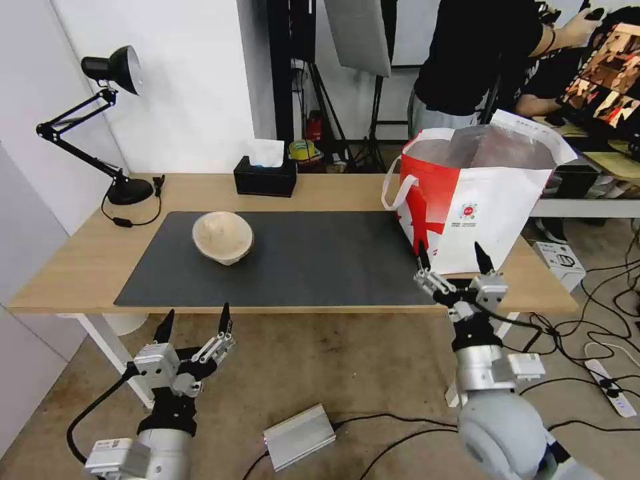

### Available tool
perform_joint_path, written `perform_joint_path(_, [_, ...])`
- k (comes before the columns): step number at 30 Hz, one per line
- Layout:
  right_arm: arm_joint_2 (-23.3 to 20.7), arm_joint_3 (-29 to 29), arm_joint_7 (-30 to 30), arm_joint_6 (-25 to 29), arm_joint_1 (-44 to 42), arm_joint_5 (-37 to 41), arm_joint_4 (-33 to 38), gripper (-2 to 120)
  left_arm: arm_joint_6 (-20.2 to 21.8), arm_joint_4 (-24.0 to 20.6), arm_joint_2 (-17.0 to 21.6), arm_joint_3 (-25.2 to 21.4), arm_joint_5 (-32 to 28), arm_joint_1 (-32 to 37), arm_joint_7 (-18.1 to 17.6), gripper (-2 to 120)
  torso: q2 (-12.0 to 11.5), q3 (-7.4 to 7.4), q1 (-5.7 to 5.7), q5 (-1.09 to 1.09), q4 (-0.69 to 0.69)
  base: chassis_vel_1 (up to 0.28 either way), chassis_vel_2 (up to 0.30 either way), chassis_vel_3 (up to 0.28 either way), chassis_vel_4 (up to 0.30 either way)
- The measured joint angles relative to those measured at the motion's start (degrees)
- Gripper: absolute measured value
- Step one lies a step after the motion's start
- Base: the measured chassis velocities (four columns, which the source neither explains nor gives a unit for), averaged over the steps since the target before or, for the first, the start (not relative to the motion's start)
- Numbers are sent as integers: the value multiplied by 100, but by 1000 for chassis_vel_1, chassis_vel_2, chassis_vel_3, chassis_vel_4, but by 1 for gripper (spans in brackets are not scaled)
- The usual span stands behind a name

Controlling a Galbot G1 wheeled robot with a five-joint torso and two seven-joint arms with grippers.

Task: Pick up the trash from the table and place it into the takeout bag.

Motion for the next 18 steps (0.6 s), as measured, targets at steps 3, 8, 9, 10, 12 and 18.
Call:
perform_joint_path(3, [101, -44, -16, 68, -257, -194, 0, 100, 1, 2, 12, 10, -10, -7, -3, 100, 0, 0, 0, 0, 0, 0, 0, 0, 0])
perform_joint_path(8, [155, -119, -38, 110, -523, -359, 0, 100, 5, 2, 29, 11, -24, -11, -15, 100, 0, 0, 0, 0, 0, 0, 0, 0, 0])
perform_joint_path(9, [163, -140, -53, 130, -604, -407, -2, 100, 6, 2, 35, 9, -33, -12, -19, 100, 0, 1, 0, 0, 0, 0, 0, 0, 0])
perform_joint_path(10, [169, -153, -67, 149, -671, -445, -5, 100, 7, 2, 38, 9, -36, -12, -20, 100, 0, 0, 0, 0, 0, 0, 0, 0, 0])
perform_joint_path(12, [193, -189, -99, 184, -818, -521, -23, 100, 9, 4, 41, 8, -39, -14, -32, 100, -1, 0, 0, 0, 0, 0, 0, 0, 0])
perform_joint_path(18, [279, -289, -126, 244, -1025, -676, -73, 100, 11, 6, 29, 16, -40, -16, -37, 100, -1, 0, 0, 0, 0, 0, 0, 0, 0])
